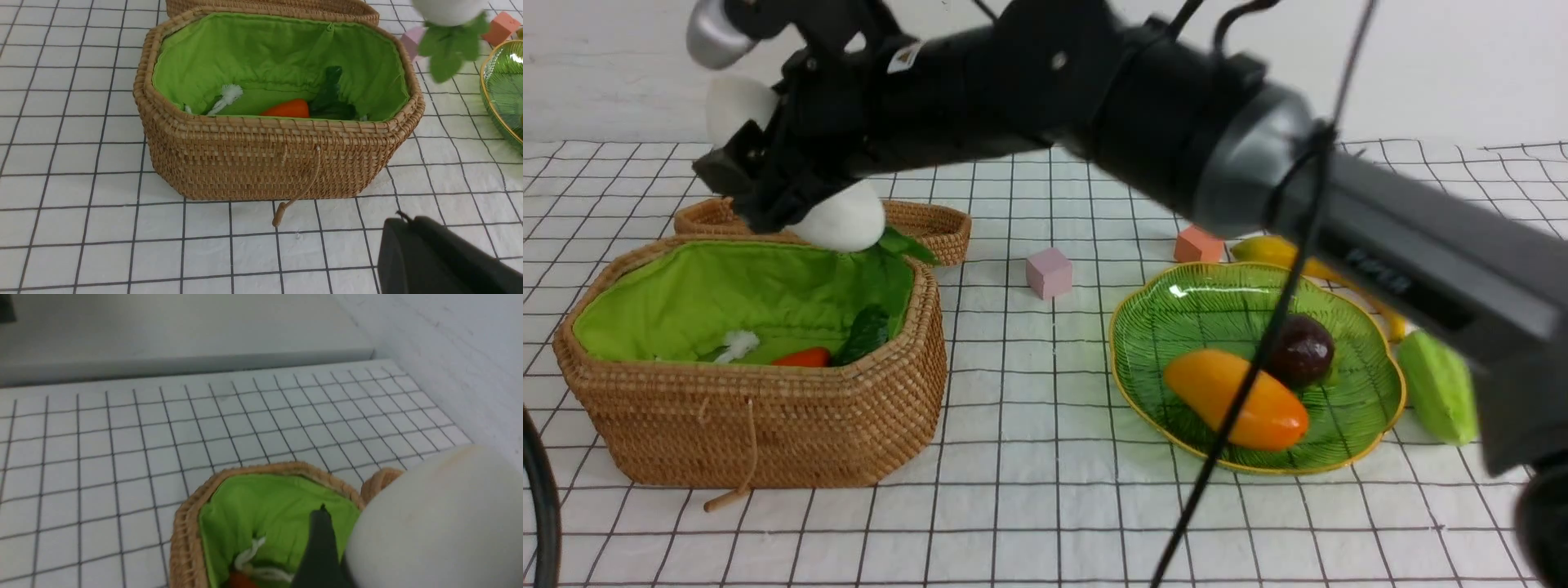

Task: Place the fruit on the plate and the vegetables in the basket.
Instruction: Take a daikon with your right arm and place it on the basket on the left, then take a chayote with your right arm and place it on the basket on the left.

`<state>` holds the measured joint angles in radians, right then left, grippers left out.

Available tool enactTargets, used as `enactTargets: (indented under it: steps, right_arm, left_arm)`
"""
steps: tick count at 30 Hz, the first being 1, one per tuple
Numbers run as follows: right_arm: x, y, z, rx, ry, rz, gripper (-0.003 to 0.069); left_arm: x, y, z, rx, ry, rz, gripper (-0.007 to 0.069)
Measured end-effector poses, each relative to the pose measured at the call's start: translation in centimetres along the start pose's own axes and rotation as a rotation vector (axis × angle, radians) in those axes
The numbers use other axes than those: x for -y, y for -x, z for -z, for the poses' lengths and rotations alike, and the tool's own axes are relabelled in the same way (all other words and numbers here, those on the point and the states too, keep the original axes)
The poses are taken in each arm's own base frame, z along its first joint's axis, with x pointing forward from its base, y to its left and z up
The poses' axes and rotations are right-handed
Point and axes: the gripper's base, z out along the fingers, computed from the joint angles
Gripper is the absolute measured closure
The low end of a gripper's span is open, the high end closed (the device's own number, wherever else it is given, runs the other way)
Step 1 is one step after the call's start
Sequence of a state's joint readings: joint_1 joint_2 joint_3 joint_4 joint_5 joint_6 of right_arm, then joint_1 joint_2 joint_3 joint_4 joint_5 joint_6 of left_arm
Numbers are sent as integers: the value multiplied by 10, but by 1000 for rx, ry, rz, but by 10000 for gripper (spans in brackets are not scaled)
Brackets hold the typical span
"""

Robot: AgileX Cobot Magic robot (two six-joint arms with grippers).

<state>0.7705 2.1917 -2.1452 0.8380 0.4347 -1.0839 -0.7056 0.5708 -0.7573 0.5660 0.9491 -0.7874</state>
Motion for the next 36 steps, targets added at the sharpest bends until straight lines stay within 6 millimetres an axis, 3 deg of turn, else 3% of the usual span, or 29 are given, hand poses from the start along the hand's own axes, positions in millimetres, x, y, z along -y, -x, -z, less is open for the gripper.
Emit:
enactTargets:
  steps: [7, 8, 13, 17, 19, 20, 22, 24, 25, 29, 30, 32, 36]
  right_arm:
    - [-1, -45, -43, 73, -24, 73, 148]
    - [0, -46, -43, 78, -28, 61, 146]
    - [10, -43, -44, 122, -155, -9, -7]
    - [11, -21, -31, 170, -162, -58, -3]
    - [10, 0, -18, 216, -126, -118, 40]
    - [9, 0, -18, 218, -118, -130, 46]
    - [0, 33, 6, 251, 14, -197, 160]
    - [-5, 41, 15, 232, 78, -206, 206]
    - [-16, 48, 28, 142, 189, -203, 295]
    - [-28, 32, 48, -224, 293, -197, 489]
    - [-29, 29, 49, -261, 302, -215, 501]
    - [-23, 10, 63, -536, 241, -238, 624]
    - [-7, 2, 84, -723, 77, -237, 666]
  left_arm:
    - [0, 0, 0, -4, -4, 4, 638]
    - [0, 0, 0, -4, -4, 4, 638]
    - [1, -1, 0, -6, -6, 3, 638]
    - [1, -1, 0, -10, -15, -11, 638]
    - [3, -1, 0, -5, -35, -26, 638]
    - [3, -1, 0, -6, -36, -25, 638]
    - [9, 1, 0, 16, -98, -41, 638]
    - [11, 2, 1, 24, -122, -47, 638]
    - [15, 3, 1, 35, -163, -60, 638]
    - [18, 2, 2, 29, -198, -70, 638]
    - [18, 2, 2, 29, -199, -71, 638]
    - [20, 2, 2, 26, -219, -73, 638]
    - [26, 2, 4, 31, -290, -91, 638]
